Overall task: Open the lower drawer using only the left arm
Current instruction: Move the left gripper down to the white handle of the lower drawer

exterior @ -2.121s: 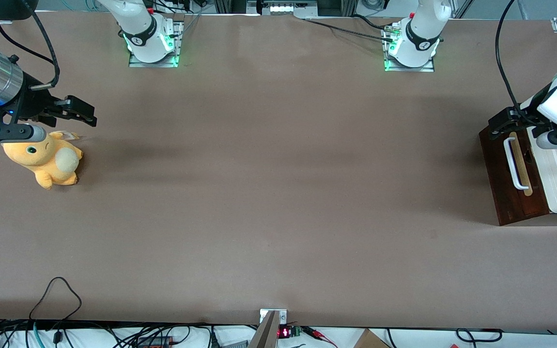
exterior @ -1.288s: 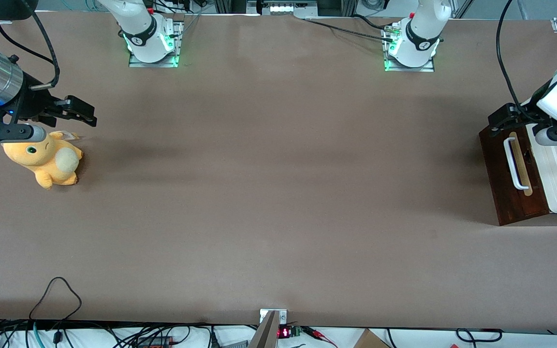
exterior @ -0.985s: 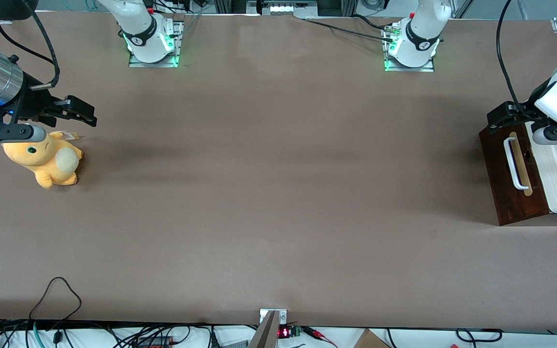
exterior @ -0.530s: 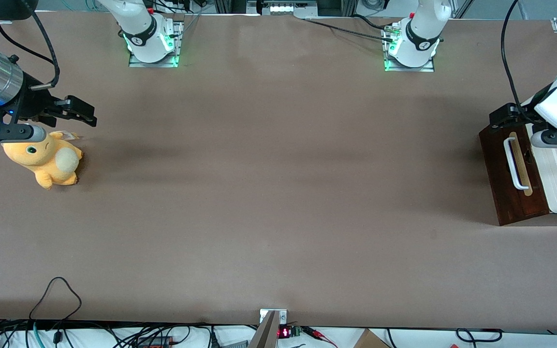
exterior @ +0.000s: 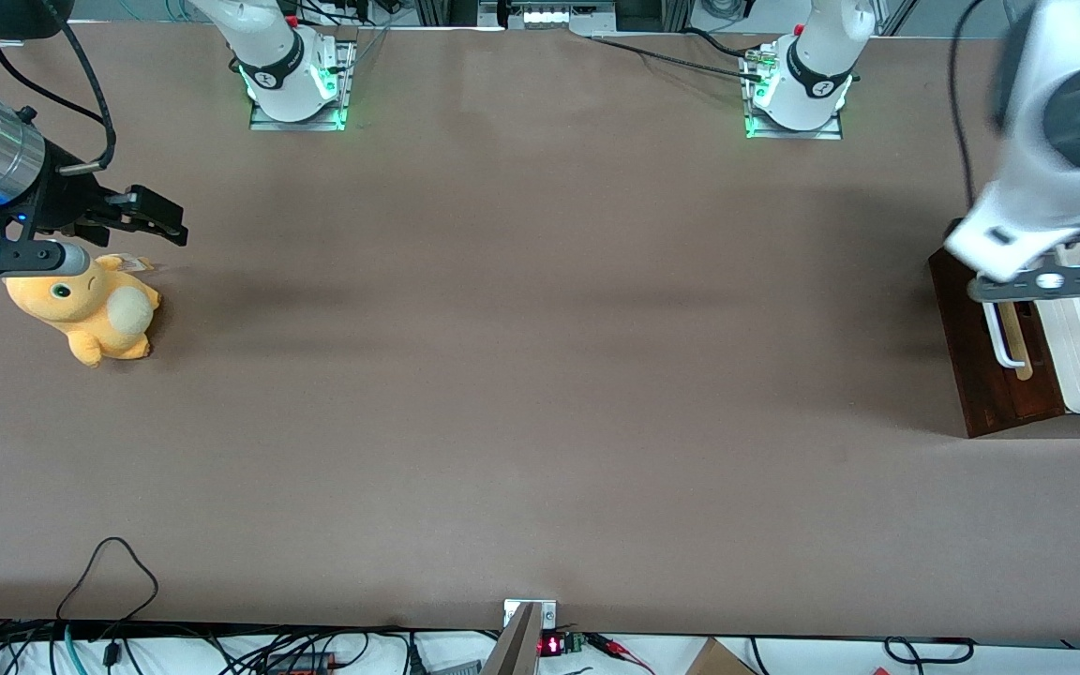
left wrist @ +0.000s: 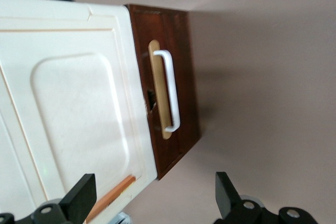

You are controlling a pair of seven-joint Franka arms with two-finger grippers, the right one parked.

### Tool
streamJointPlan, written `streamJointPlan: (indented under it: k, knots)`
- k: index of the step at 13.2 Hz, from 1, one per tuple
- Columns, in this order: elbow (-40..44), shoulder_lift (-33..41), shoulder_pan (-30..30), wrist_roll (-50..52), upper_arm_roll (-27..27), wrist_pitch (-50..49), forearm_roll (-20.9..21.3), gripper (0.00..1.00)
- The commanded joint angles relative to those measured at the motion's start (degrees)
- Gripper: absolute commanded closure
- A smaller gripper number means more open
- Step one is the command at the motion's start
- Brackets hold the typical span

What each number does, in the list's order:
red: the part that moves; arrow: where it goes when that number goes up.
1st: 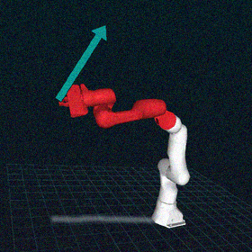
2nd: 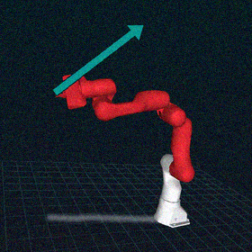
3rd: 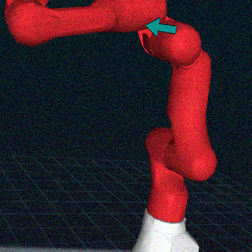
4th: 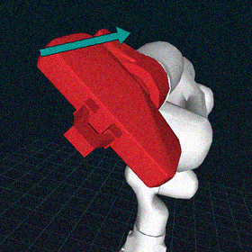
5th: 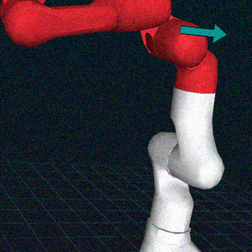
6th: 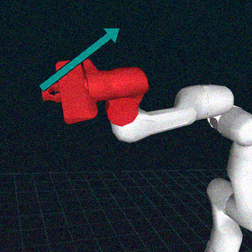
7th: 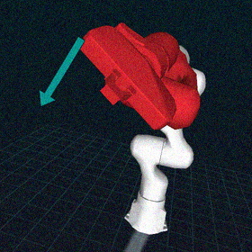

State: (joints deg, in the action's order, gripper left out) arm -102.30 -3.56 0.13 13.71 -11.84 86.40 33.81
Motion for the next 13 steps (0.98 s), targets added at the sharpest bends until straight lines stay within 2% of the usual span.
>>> streamJointPlan:
  k: [1, 4, 6, 10, 13]
  knots:
    - [-5.35, -0.21, -0.04, 9.28, -3.09, -1.06, 6.42, 0.0]
    - [-14.65, -2.84, 0.48, 20.71, -7.57, -1.76, 17.84, 0.0]
    - [-19.05, -5.39, 0.75, 22.5, -9.16, -2.99, 23.91, 0.0]
    - [-24.07, -10.4, 1.28, 25.48, -9.34, -2.82, 31.82, 0.0]
    - [-24.26, -15.85, 0.58, 29.44, -8.29, -0.29, 36.83, 0.0]
